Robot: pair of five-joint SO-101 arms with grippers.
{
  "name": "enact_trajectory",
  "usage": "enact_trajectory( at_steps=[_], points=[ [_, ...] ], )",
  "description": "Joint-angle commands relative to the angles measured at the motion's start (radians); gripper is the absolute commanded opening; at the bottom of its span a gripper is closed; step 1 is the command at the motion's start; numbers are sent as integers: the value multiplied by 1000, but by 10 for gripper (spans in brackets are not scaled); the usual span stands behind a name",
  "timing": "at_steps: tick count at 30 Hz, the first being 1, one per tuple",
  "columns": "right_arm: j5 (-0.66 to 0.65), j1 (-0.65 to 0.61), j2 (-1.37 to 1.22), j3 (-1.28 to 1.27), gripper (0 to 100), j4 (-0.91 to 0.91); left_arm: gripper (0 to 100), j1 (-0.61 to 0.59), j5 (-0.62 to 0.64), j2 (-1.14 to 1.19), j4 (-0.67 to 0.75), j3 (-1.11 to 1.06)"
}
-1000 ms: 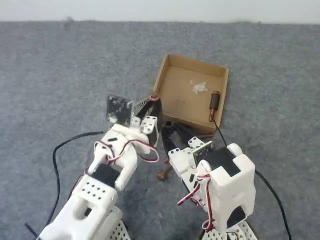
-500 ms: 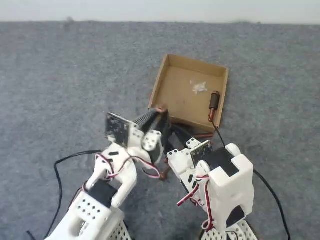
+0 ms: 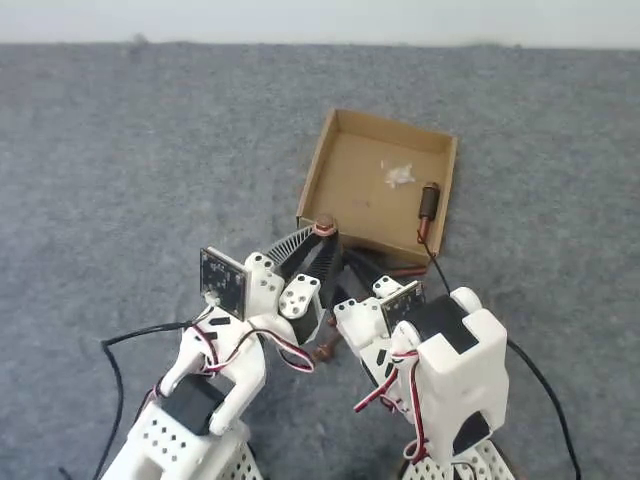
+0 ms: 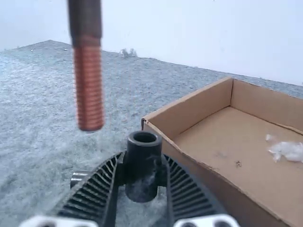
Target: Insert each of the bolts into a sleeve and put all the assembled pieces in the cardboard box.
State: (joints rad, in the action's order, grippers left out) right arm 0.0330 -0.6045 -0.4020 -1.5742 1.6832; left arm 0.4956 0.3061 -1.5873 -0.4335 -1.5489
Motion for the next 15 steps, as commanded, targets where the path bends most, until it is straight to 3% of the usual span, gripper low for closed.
enact_trajectory(
  at_steps=[1, 15],
  points=[
    [3, -7, 16, -14, 6, -2, 11, -5, 5, -29, 32, -25],
    [3, -7, 16, -14, 6, -2, 11, -63, -32, -28, 126, -38]
  ],
)
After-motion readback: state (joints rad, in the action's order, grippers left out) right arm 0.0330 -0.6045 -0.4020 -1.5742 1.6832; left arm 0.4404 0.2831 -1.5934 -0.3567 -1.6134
